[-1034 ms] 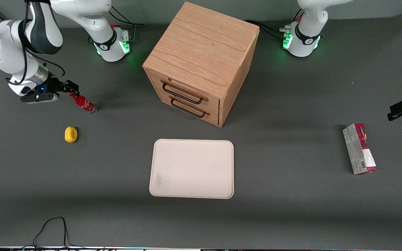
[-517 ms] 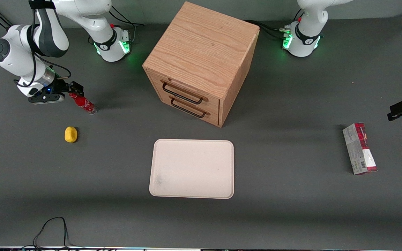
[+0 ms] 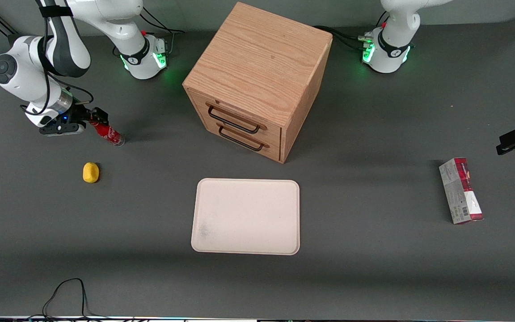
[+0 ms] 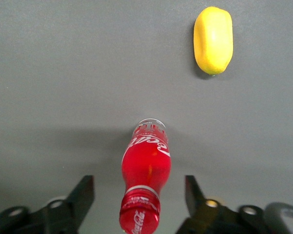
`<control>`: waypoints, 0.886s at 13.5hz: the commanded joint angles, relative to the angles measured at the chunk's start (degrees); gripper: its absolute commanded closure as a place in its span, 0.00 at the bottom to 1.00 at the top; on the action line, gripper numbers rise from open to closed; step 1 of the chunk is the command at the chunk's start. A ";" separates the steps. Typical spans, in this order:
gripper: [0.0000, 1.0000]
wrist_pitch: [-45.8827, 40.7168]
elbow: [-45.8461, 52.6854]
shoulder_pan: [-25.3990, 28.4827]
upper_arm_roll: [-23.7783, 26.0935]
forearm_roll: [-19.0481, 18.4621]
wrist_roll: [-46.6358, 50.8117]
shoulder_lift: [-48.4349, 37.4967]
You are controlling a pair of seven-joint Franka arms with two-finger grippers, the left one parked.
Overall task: Place coke bottle on tray
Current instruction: 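Close the right gripper around the bottle's body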
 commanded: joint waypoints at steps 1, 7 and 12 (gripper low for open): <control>0.71 0.11 0.13 0.63 -0.74 -0.25 -1.08 0.52; 1.00 -0.77 0.75 0.72 -0.74 -0.25 -1.16 0.43; 1.00 -10.50 8.72 0.72 -0.04 -0.25 -0.55 -3.60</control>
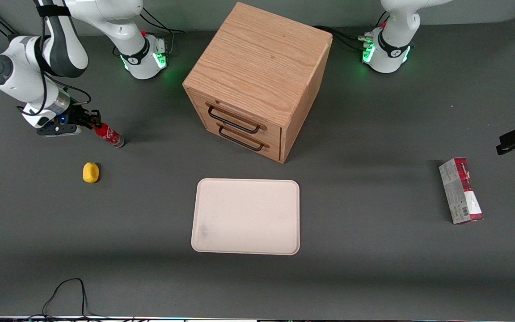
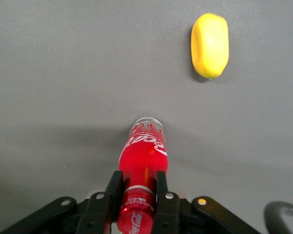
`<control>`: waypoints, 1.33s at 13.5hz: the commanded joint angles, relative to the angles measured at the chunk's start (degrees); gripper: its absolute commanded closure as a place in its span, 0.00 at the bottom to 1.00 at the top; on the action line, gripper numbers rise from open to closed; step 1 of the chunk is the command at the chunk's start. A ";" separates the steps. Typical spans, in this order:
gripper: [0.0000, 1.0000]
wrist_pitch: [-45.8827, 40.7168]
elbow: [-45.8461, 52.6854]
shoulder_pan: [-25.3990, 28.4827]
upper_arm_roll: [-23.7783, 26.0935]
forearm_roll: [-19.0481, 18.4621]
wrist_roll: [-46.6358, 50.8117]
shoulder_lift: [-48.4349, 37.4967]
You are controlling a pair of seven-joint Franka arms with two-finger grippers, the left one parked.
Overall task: Place coke bottle on tray
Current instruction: 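Lift the gripped bottle up off the table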
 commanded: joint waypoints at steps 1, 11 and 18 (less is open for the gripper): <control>1.00 -8.85 7.10 0.56 -0.29 -0.10 -0.46 -4.46; 1.00 -44.97 46.02 4.34 -0.12 1.21 -1.07 -0.97; 1.00 -48.42 71.32 9.61 0.41 5.70 -0.81 19.91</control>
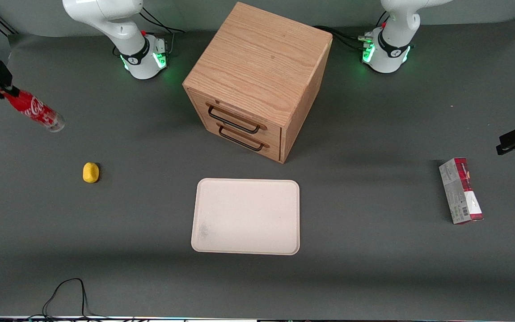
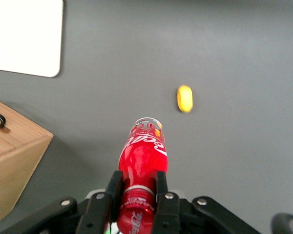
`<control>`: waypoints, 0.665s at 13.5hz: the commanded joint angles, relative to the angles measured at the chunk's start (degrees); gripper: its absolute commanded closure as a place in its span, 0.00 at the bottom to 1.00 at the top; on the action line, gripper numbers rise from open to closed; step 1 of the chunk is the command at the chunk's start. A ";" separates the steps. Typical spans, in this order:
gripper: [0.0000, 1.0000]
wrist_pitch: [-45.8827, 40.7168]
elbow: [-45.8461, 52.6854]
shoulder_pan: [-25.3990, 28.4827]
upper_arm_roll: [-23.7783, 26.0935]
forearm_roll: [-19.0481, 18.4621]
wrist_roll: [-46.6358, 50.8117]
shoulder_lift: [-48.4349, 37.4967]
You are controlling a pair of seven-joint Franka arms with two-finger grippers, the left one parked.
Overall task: Place coke bottle on tray
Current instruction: 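Lift the gripped bottle up off the table, then carry the bottle over to the white tray's edge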
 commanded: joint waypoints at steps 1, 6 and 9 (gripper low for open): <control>1.00 -3.18 19.05 3.78 0.21 3.28 -0.61 15.80; 1.00 -3.27 42.26 5.55 7.14 4.00 0.00 37.34; 1.00 -1.17 48.00 8.61 8.82 4.00 3.42 44.65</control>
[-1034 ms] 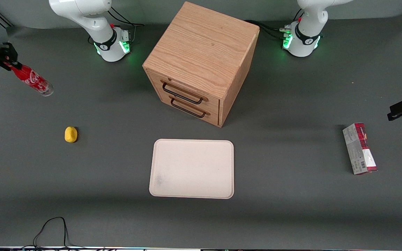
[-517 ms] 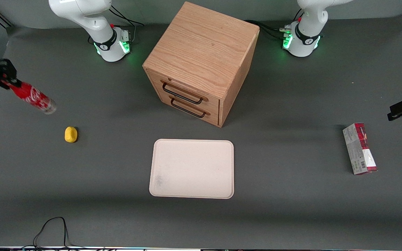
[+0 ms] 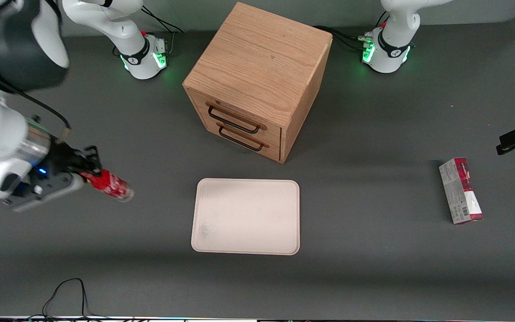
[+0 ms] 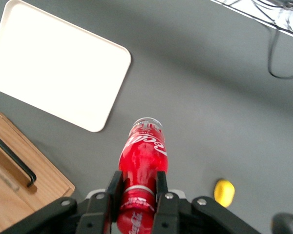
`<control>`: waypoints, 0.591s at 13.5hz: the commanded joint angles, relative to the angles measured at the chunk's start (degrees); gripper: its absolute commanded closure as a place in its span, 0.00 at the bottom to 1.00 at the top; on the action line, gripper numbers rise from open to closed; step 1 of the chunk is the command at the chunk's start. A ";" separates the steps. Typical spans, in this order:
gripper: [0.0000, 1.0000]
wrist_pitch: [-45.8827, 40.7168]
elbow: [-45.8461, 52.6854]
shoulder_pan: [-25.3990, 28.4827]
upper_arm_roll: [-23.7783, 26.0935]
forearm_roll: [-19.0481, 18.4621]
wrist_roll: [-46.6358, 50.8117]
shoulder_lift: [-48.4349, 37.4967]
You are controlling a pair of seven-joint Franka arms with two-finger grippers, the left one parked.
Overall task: Place coke bottle on tray
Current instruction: 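Carry the bottle over to the white tray's edge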
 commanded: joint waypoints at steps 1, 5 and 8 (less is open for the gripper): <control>1.00 0.00 9.63 3.67 0.01 0.57 2.96 7.34; 1.00 3.26 10.07 9.31 0.18 -1.54 7.53 9.99; 1.00 4.05 10.07 11.07 0.18 -1.45 7.81 10.78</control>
